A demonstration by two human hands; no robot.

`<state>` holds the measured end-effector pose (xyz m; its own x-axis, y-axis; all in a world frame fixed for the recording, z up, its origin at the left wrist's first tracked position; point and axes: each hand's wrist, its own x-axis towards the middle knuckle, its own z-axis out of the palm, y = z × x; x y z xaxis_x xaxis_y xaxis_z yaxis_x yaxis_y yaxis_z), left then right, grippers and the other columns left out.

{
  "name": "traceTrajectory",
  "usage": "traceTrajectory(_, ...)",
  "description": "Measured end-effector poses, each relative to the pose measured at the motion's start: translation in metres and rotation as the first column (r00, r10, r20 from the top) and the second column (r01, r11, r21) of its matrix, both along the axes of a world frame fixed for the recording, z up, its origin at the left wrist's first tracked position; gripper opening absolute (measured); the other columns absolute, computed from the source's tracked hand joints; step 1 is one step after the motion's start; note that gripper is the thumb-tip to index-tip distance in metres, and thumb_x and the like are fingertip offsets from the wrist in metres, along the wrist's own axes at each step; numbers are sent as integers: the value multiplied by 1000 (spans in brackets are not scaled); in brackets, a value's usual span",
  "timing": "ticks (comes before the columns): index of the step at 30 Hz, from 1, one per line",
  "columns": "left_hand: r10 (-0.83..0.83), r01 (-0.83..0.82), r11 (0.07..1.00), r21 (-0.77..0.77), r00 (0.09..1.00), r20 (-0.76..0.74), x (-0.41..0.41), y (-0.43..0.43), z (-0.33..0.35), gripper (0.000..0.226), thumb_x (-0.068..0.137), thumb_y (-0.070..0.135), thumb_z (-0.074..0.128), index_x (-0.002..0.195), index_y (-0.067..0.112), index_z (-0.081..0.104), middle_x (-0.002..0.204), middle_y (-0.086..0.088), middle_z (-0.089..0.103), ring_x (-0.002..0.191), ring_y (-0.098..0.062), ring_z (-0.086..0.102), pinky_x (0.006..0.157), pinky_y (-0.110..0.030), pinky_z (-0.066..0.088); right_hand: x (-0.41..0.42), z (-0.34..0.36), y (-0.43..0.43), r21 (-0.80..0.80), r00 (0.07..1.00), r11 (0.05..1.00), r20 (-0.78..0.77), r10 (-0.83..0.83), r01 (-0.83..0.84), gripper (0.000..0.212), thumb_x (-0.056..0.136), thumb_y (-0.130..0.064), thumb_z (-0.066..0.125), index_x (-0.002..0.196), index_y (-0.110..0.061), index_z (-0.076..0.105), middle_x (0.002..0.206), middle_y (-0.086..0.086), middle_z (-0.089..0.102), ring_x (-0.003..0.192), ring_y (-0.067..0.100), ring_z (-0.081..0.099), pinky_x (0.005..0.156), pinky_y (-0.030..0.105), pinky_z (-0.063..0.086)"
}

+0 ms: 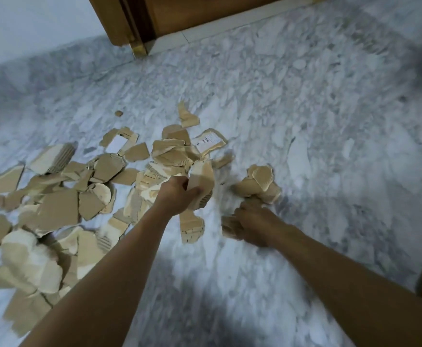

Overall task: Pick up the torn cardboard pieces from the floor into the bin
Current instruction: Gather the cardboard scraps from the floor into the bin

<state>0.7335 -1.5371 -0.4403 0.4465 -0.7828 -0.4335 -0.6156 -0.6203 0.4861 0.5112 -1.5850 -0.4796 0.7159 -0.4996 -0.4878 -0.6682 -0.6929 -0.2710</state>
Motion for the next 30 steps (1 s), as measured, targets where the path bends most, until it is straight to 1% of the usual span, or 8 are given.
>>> traceTrajectory(5,-240,193,919,342,965,100,14,17,17,33,82,43,71,79,12,58,78,-5,55,73,-22,49,60,-29,34,-6,33,-51,74,995,992,-27,-96,98,91,66,-80,43,141,-28,49,150,3,41,131,29,49,100,42,47)
traceTrajectory(7,-231,184,914,361,969,91,10,24,9,31,81,41,72,86,12,64,85,-7,58,78,-21,50,65,-30,38,0,38,-63,31,997,998,-50,-55,56,83,72,-73,50,137,-23,52,151,4,36,134,31,42,96,39,43)
traceTrajectory(12,-201,134,937,323,963,182,-11,37,-33,57,74,54,74,122,25,63,119,-13,52,114,-32,47,92,-38,45,22,16,-77,-108,982,992,-187,40,-61,68,82,-61,55,141,-28,45,147,4,32,138,32,24,111,53,26)
traceTrajectory(15,-63,22,964,266,988,145,-20,39,-42,77,69,44,83,131,13,49,125,-16,52,112,-35,56,90,-39,48,23,3,-69,-187,964,976,-260,55,-107,61,83,-34,69,140,-30,45,147,0,32,139,30,23,114,56,19)
traceTrajectory(20,4,0,978,208,1000,-20,-11,33,-42,84,64,27,90,124,7,33,118,-7,67,109,-31,62,83,-40,52,20,-3,-47,-324,989,934,-55,137,-148,55,84,-15,63,136,-18,43,134,7,45,134,33,34,116,57,9)
traceTrajectory(22,-146,145,951,275,989,-19,-7,28,-38,70,72,33,85,127,12,48,118,-6,66,112,-28,61,84,-35,49,20,0,-38,-243,992,963,2,123,-119,59,87,-14,63,140,-18,37,133,8,45,131,33,38,115,55,21)
traceTrajectory(25,-394,385,869,311,918,-35,4,9,-20,42,85,36,71,124,21,65,118,-8,68,107,-25,63,82,-30,45,13,14,-39,95,981,989,144,-128,115,44,90,-14,59,126,-27,36,122,6,47,112,30,51,89,43,46)
traceTrajectory(30,-630,609,742,280,776,-19,3,-51,16,36,88,31,69,122,19,67,119,-9,68,106,-24,63,80,-26,42,-27,38,-78,314,841,845,196,-504,434,44,88,-34,73,113,-17,41,109,6,57,95,25,58,73,35,45)
